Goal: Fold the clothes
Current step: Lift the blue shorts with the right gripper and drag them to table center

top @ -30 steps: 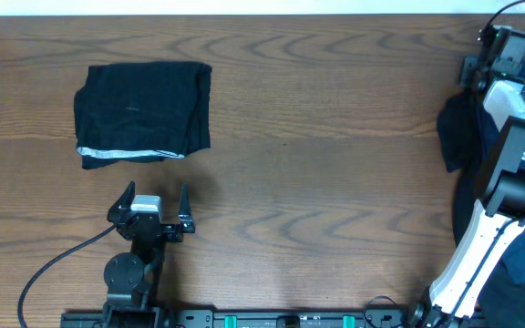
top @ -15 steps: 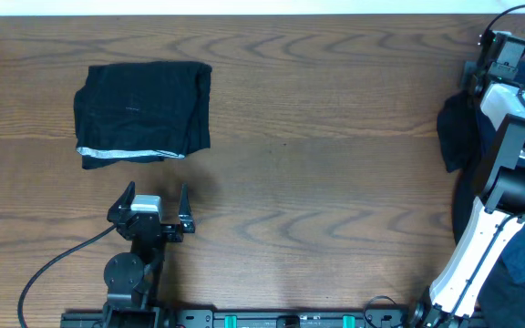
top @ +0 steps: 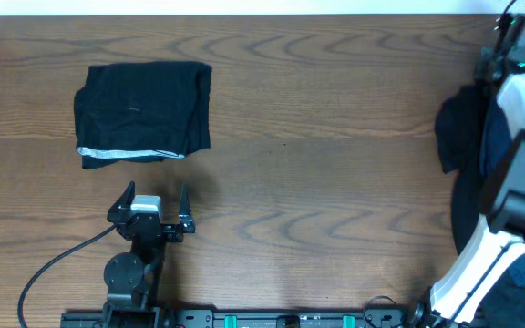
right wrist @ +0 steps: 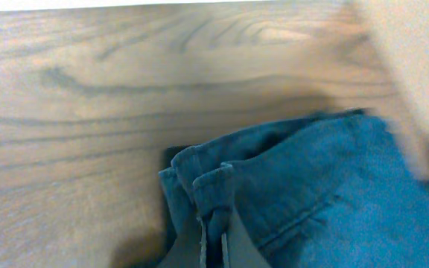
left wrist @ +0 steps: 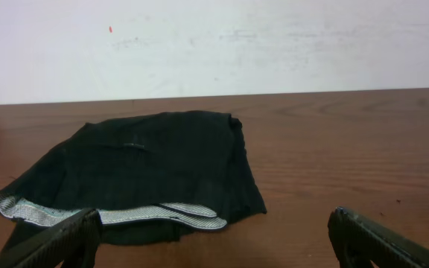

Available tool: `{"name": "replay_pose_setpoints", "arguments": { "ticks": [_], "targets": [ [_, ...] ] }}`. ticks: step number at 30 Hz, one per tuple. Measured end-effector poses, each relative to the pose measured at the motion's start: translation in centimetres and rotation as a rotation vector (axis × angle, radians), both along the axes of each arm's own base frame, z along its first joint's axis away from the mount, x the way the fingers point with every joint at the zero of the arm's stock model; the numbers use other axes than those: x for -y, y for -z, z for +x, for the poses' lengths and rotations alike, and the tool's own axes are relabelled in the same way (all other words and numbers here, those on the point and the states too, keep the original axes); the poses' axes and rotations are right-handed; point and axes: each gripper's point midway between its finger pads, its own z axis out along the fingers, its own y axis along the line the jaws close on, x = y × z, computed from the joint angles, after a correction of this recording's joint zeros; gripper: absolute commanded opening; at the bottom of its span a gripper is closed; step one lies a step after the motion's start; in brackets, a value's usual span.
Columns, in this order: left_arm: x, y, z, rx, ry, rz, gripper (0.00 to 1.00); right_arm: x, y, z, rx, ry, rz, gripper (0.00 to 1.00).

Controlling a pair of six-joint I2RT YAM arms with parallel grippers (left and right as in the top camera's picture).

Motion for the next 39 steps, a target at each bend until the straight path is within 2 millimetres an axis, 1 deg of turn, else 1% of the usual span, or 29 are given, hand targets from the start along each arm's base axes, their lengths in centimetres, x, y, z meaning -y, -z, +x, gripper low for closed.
{"name": "replay_pose_setpoints", "arguments": {
  "ticks": [3, 5, 10, 12, 14, 15, 17, 19, 20, 22, 23, 25, 26, 27, 28, 30, 32, 34, 37, 39],
  "targets": [
    [0.0, 0.0, 0.0, -0.001, 0.000, 0.000, 0.98, -0.8, -4.3, -2.0, 0.000, -0.002, 0.001, 0.01],
    [0.0, 0.0, 0.0, 0.000, 0.000, 0.000, 0.98, -1.5, -6.7, -3.4, -0.001, -0.009, 0.005, 0.01],
    [0.0, 0.0, 0.0, -0.001, 0.000, 0.000, 0.98, -3.8, -11.5, -6.3, 0.005, -0.040, 0.012, 0.01],
    [0.0, 0.0, 0.0, -0.001, 0.000, 0.000, 0.98, -5.2, -13.2, -7.6, 0.007, -0.062, 0.019, 0.01],
    [0.0, 0.0, 0.0, -0.001, 0.000, 0.000, 0.98, -6.9, -15.1, -9.2, 0.013, -0.094, 0.031, 0.01],
    [0.0, 0.0, 0.0, 0.000, 0.000, 0.000, 0.98, -7.9, -16.1, -9.9, 0.020, -0.114, 0.040, 0.01],
    [0.0, 0.0, 0.0, -0.001, 0.000, 0.000, 0.98, -10.7, -18.4, -11.4, 0.052, -0.174, 0.069, 0.01],
    [0.0, 0.0, 0.0, -0.001, 0.000, 0.000, 0.98, -13.9, -20.4, -12.6, 0.089, -0.245, 0.104, 0.01],
    [0.0, 0.0, 0.0, 0.000, 0.000, 0.000, 0.98, -15.8, -21.3, -13.3, 0.106, -0.289, 0.127, 0.01],
    [0.0, 0.0, 0.0, -0.001, 0.000, 0.000, 0.98, -19.9, -22.3, -14.4, 0.118, -0.381, 0.177, 0.01],
    [0.0, 0.0, 0.0, 0.000, 0.000, 0.000, 0.98, -21.7, -22.4, -14.8, 0.113, -0.422, 0.200, 0.01],
    [0.0, 0.0, 0.0, 0.000, 0.000, 0.000, 0.98, -25.9, -21.9, -15.5, 0.081, -0.512, 0.251, 0.01],
    [0.0, 0.0, 0.0, -0.001, 0.000, 0.000, 0.98, -28.5, -21.1, -15.9, 0.045, -0.565, 0.279, 0.01],
    [0.0, 0.0, 0.0, 0.000, 0.000, 0.000, 0.98, -29.8, -20.6, -16.0, 0.026, -0.593, 0.294, 0.01],
    [0.0, 0.0, 0.0, -0.001, 0.000, 0.000, 0.98, -32.2, -19.5, -16.1, -0.011, -0.640, 0.313, 0.01],
    [0.0, 0.0, 0.0, 0.000, 0.000, 0.000, 0.98, -35.8, -17.4, -16.4, -0.079, -0.711, 0.336, 0.01],
    [0.0, 0.0, 0.0, 0.000, 0.000, 0.000, 0.98, -39.5, -14.0, -16.8, -0.177, -0.776, 0.349, 0.01],
    [0.0, 0.0, 0.0, 0.000, 0.000, 0.000, 0.98, -42.3, -10.6, -17.1, -0.264, -0.820, 0.353, 0.01],
    [0.0, 0.0, 0.0, -0.001, 0.000, 0.000, 0.98, -45.7, -5.6, -17.8, -0.390, -0.855, 0.352, 0.01],
    [0.0, 0.0, 0.0, -0.001, 0.000, 0.000, 0.98, -47.5, -2.6, -18.5, -0.469, -0.867, 0.355, 0.01]
  ]
}}
